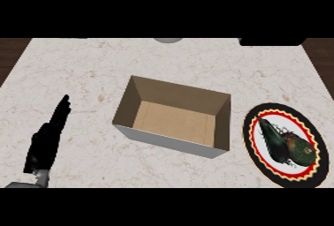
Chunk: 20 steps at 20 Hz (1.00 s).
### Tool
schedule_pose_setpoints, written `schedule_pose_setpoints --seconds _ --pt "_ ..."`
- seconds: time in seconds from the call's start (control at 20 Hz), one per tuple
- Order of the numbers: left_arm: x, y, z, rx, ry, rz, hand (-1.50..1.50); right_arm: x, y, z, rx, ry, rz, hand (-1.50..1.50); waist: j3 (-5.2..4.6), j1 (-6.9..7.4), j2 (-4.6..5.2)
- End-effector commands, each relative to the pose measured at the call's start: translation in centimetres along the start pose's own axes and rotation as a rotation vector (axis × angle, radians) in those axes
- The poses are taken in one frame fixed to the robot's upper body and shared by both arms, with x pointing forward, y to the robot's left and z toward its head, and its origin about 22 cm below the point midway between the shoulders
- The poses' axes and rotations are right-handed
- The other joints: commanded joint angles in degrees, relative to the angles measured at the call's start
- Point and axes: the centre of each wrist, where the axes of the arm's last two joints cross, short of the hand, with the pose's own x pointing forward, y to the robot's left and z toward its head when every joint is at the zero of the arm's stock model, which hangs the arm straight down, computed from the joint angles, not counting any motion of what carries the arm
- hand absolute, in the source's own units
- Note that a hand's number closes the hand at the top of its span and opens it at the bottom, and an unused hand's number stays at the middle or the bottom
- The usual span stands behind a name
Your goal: Pick the squash from the plate and place it in the cardboard box
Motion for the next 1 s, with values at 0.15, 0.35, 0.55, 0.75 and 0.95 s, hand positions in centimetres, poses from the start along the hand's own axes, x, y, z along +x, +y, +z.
schedule_pose_setpoints --seconds 0.15,0.35,0.55,0.75,0.95 --pt "0.4 -1.6 -0.1 -0.009 -0.002 0.008 0.0 4.5 3.4 -1.4 0.118 0.092 0.065 -1.5 0.1 0.02 0.06" --pt "-1.1 0.6 -0.3 -0.011 0.007 0.012 0.0 5.9 3.5 -1.2 0.086 0.137 0.073 -1.5 0.1 -0.06 0.05" --pt "0.5 -0.5 -0.1 0.022 -0.012 -0.007 0.0 3.9 5.9 -1.0 0.11 0.175 0.097 -1.5 0.15 0.05 0.06" --pt "-1.1 -0.7 0.7 0.004 -0.009 -0.007 0.0 3.2 5.9 0.3 0.123 0.211 0.118 -1.5 0.13 -0.09 0.05" --pt "0.4 0.0 1.7 -0.002 -0.003 0.0 0.0 3.4 6.2 -1.5 0.118 0.213 0.105 -1.5 0.14 0.2 0.05"
